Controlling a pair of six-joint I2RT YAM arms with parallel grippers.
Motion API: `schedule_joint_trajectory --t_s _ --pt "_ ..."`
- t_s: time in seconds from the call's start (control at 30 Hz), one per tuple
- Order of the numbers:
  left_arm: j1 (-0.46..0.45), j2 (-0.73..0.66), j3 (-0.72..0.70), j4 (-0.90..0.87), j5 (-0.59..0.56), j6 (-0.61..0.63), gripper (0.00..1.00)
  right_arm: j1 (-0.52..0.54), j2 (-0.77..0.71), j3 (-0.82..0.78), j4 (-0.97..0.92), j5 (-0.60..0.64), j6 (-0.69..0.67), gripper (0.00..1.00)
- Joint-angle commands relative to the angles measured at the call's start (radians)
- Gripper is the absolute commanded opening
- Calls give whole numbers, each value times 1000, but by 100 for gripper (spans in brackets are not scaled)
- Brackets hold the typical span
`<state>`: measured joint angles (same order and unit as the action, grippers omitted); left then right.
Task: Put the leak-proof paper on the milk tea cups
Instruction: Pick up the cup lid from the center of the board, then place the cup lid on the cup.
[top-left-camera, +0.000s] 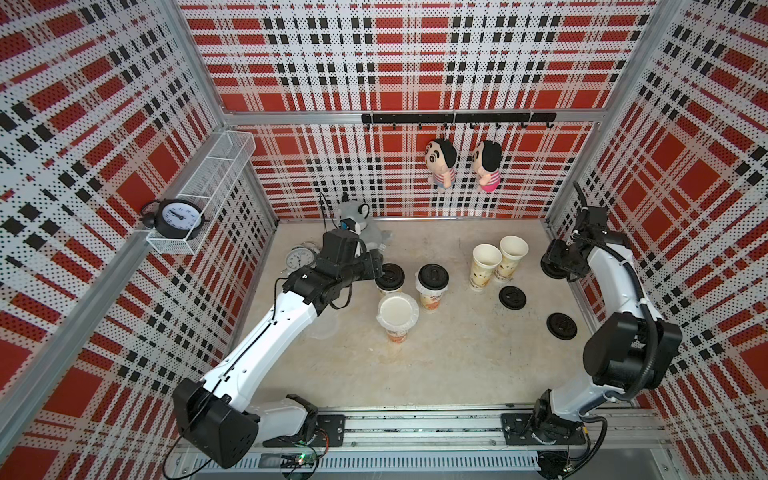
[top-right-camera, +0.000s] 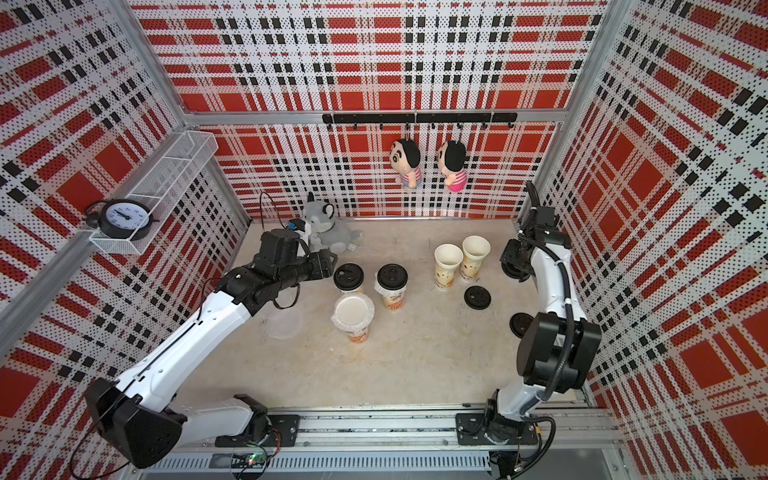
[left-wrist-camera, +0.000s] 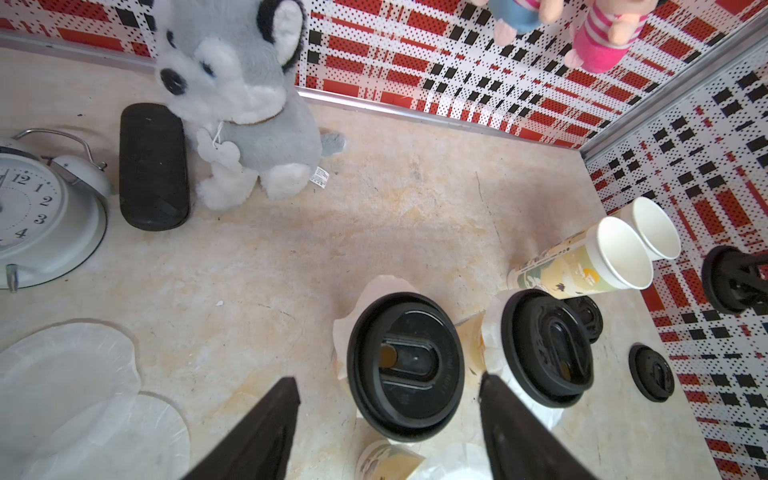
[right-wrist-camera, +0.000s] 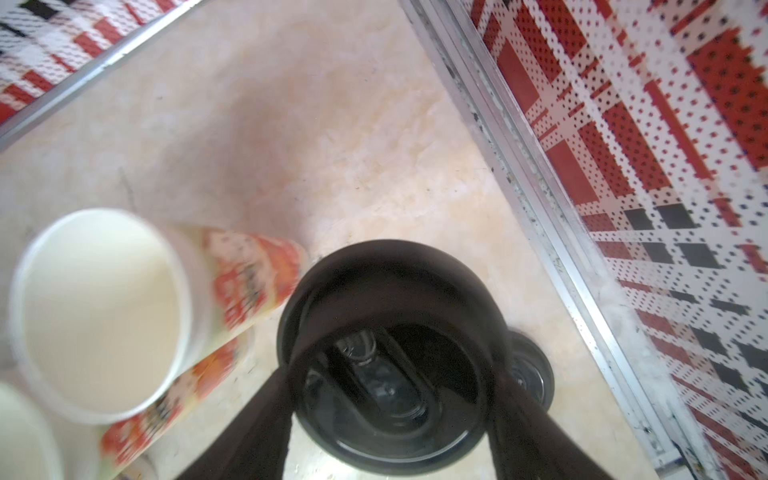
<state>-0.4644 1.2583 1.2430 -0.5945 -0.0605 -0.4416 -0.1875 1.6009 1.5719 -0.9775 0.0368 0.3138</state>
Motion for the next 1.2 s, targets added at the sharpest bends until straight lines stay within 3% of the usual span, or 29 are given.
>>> schedule_joint_trajectory --t_s 0.0,0.3,0.5,0.67,0.8,1.17 --pt "13 -38 -21 -14 -16 -3 73 155 -62 78 -130 63 -18 67" --pt "22 -80 -50 -37 -21 -20 73 702 -3 356 -375 163 -11 67" --pt "25 -98 -60 -50 -33 -29 73 950 117 462 -423 120 -20 67" --pt "30 -118 -62 -81 -57 -25 73 1065 216 518 -451 69 -55 67" --pt "47 -138 -66 -105 -75 -21 73 1100 265 535 -438 -3 -62 67" --pt "104 -181 -95 -124 -57 0 73 1159 374 603 -447 0 -56 67"
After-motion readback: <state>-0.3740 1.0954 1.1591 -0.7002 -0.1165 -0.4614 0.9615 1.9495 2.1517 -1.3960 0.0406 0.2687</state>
